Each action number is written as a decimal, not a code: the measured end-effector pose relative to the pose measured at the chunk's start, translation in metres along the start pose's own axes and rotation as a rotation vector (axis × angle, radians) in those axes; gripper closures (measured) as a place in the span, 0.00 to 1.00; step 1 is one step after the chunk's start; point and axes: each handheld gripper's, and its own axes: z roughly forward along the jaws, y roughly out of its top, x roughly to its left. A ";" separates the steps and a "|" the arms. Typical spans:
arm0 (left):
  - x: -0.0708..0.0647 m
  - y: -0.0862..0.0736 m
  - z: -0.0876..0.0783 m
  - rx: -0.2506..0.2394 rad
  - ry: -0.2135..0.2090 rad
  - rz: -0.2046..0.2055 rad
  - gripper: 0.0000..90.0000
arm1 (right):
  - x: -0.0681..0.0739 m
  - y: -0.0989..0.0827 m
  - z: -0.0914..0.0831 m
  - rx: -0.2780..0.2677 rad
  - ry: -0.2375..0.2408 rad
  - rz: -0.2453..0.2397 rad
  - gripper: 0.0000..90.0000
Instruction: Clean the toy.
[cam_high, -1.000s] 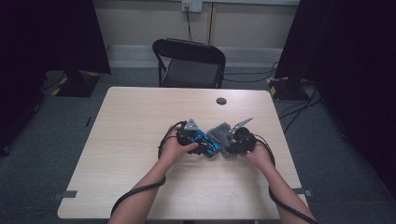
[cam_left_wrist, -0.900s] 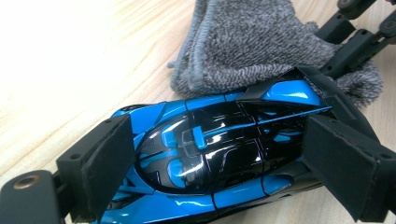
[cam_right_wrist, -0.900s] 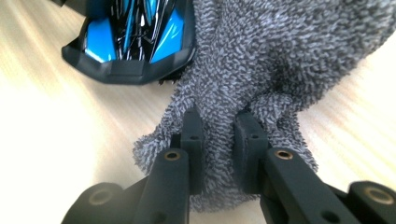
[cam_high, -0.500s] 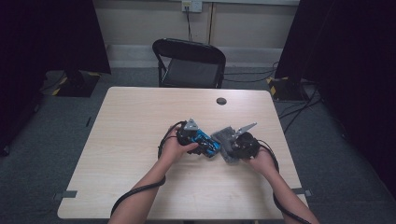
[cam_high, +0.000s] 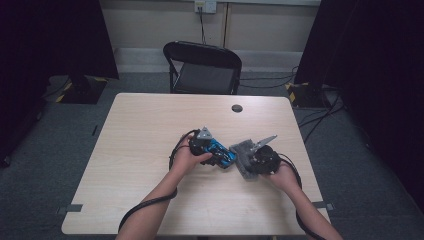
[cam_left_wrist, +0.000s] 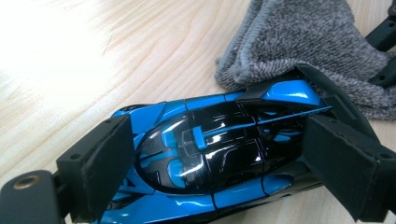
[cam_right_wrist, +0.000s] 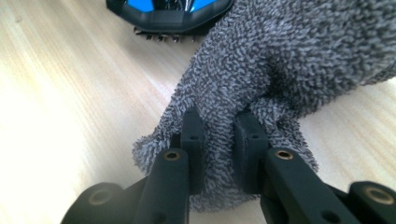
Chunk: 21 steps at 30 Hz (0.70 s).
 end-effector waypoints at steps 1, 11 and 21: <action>0.000 0.000 0.000 -0.001 -0.002 0.000 0.10 | 0.001 -0.001 -0.001 0.003 -0.001 0.004 0.85; 0.001 0.000 0.000 -0.005 -0.007 0.005 0.10 | 0.011 -0.011 -0.007 0.007 -0.005 -0.020 0.85; 0.001 0.000 0.000 -0.006 -0.009 0.007 0.10 | 0.024 -0.026 -0.016 0.016 0.009 -0.046 0.85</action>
